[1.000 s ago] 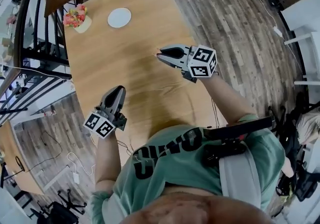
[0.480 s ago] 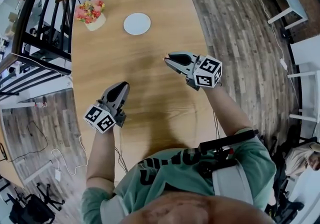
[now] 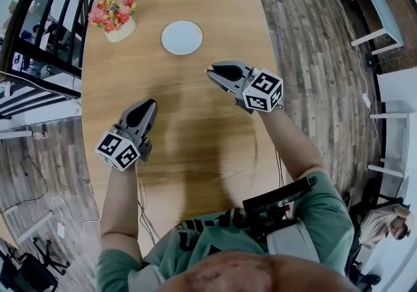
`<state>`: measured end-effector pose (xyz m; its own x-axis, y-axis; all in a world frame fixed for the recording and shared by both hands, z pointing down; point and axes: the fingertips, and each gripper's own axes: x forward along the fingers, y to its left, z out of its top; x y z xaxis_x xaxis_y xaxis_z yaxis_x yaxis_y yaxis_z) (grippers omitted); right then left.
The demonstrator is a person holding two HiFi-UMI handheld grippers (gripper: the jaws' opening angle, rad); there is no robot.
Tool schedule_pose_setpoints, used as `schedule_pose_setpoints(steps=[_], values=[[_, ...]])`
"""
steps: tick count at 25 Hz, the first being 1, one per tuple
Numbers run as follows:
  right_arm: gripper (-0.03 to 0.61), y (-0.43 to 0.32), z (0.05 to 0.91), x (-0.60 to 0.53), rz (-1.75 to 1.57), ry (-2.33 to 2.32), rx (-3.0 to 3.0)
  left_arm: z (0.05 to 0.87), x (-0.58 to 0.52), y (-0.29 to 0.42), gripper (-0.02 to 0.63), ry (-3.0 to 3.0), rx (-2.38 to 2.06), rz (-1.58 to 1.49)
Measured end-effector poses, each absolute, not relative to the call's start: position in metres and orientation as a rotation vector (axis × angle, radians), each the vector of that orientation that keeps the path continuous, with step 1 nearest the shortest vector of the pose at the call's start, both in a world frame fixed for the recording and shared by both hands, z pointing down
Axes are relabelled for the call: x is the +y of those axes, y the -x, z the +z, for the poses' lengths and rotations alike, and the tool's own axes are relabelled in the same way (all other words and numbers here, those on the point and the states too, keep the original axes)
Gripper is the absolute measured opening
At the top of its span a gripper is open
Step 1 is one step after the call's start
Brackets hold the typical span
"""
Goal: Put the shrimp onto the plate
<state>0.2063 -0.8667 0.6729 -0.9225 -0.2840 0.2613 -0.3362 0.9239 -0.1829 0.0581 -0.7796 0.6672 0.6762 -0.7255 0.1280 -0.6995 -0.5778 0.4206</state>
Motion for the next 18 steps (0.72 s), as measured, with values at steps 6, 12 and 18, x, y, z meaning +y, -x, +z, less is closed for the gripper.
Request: schedule_pose_setpoints(steps=[6,12,18], values=[[0.041,-0.180,0.711,-0.921,0.248,-0.479,-2.784,0.700,-0.817,-0.053,0.035,-2.464,-1.098,-0.021],[0.041,-0.165,0.739,-0.967,0.213,-0.506,-2.721,0.718,-0.848,-0.061,0.035,-2.489,-1.069,0.006],[0.041,-0.156,0.767,-1.003,0.141,-0.531,-2.640,0.722,-0.873,-0.060,0.035,-2.517,-1.071,0.015]])
